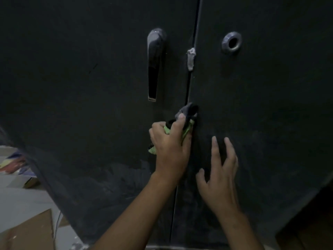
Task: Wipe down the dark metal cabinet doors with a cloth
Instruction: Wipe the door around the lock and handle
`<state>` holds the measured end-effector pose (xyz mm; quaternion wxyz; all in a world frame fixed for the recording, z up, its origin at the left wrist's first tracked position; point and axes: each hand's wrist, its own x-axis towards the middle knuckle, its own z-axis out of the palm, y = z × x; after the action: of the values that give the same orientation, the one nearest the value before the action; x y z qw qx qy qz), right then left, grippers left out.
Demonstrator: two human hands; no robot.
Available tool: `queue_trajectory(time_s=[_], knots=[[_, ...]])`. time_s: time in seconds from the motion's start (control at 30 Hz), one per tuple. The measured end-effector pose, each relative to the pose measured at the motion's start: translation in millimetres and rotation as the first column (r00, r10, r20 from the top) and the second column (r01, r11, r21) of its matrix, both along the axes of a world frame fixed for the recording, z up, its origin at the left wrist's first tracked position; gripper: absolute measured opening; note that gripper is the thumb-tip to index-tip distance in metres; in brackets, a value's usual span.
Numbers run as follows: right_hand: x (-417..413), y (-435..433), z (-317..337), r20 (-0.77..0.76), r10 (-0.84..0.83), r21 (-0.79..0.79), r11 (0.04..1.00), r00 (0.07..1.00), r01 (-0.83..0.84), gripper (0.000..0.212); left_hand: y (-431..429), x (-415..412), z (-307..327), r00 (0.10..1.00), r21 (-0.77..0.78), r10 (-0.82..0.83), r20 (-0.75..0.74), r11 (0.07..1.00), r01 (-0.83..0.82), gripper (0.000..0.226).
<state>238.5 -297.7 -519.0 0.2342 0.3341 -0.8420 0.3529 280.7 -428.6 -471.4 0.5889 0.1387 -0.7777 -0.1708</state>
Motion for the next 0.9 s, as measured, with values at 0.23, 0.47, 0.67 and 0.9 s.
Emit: queue_trajectory(time_s=[0.23, 0.47, 0.67, 0.9], knots=[[2, 6, 1, 0.069, 0.078, 0.002, 0.997, 0.995, -0.079, 0.097, -33, 33, -79, 0.939, -0.400, 0.066, 0.337, 0.913, 0.080, 0.073], [4, 17, 7, 0.069, 0.095, -0.027, 0.995, 0.993, -0.094, 0.094, -7, 15, -2, 0.996, -0.025, -0.033, 0.080, 0.999, 0.035, 0.033], [-2, 20, 6, 0.073, 0.092, -0.072, 0.994, 0.993, -0.087, 0.096, 12, -2, 30, 0.995, -0.157, 0.022, 0.102, 0.988, -0.005, 0.046], [-1, 14, 5, 0.103, 0.043, -0.056, 0.998, 0.994, -0.037, 0.095, -2, 17, -22, 0.887, -0.501, 0.133, 0.443, 0.857, 0.121, 0.069]])
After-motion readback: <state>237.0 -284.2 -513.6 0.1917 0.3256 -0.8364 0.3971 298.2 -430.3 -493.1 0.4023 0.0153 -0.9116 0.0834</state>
